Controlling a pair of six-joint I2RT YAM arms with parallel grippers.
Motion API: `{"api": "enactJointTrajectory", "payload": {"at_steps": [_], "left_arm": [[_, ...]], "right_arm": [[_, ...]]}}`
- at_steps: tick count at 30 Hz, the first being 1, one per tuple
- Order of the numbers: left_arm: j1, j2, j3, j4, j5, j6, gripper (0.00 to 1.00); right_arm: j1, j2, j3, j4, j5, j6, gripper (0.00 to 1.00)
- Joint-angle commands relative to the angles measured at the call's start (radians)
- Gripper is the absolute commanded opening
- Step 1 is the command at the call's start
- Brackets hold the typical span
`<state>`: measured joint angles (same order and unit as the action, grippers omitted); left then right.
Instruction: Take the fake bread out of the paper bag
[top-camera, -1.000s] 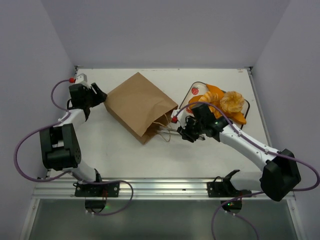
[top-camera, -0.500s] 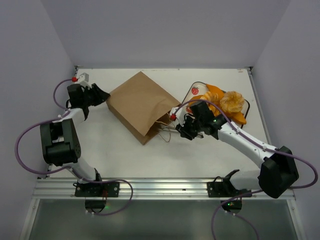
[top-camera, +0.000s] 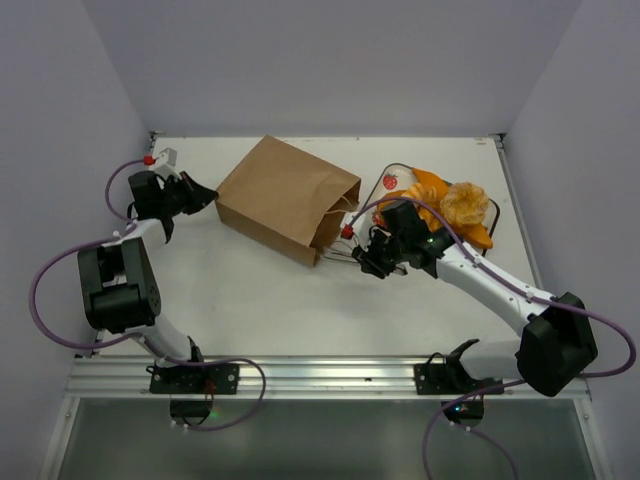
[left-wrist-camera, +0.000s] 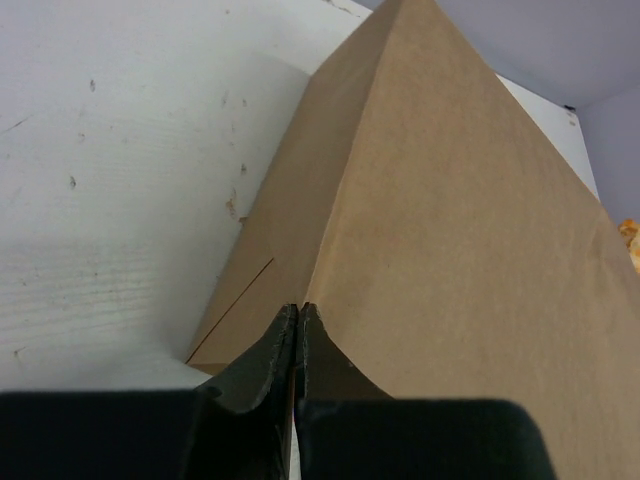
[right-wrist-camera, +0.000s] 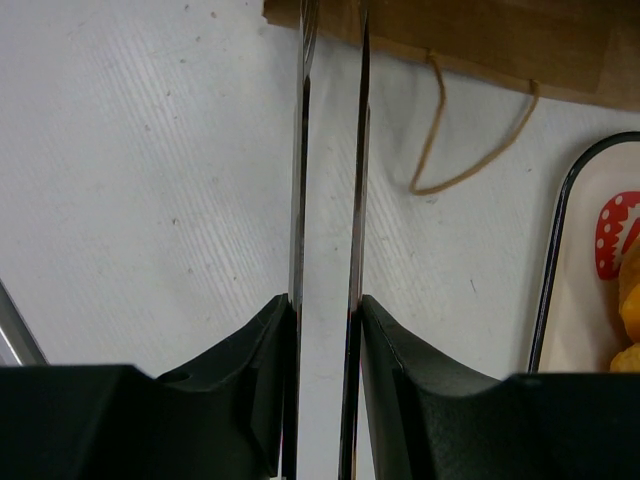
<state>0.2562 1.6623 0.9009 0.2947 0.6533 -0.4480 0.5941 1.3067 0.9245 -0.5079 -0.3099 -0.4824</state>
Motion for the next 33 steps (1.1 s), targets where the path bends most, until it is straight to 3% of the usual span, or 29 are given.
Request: {"api": "enactJointTrajectory", "payload": {"at_steps": [1, 9, 20, 26, 33], "left_arm": [[0.011, -0.051, 0.02, 0.041, 0.071, 0.023, 0.0], [0.011, -0.153, 0.073, -0.022, 0.109, 0.039, 0.0], [0.011, -0.196, 0.171, -0.25, 0.12, 0.022, 0.0], [0.012, -0.194, 0.162, -0.293, 0.163, 0.031, 0.0], [0.011, -0.205, 0.142, -0.341, 0.143, 0.06, 0.0]], "right_arm": [[-0.007, -0.011, 0.056, 0.034, -0.029, 0.016, 0.36], [-0.022, -0.001, 0.076, 0.083, 0.049, 0.051, 0.33], [-0.088, -0.064, 0.08, 0.108, 0.08, 0.042, 0.32], [-0.086, 0.073, 0.119, 0.118, 0.046, 0.039, 0.31], [-0.088, 0.115, 0.114, 0.128, 0.06, 0.033, 0.31]]}}
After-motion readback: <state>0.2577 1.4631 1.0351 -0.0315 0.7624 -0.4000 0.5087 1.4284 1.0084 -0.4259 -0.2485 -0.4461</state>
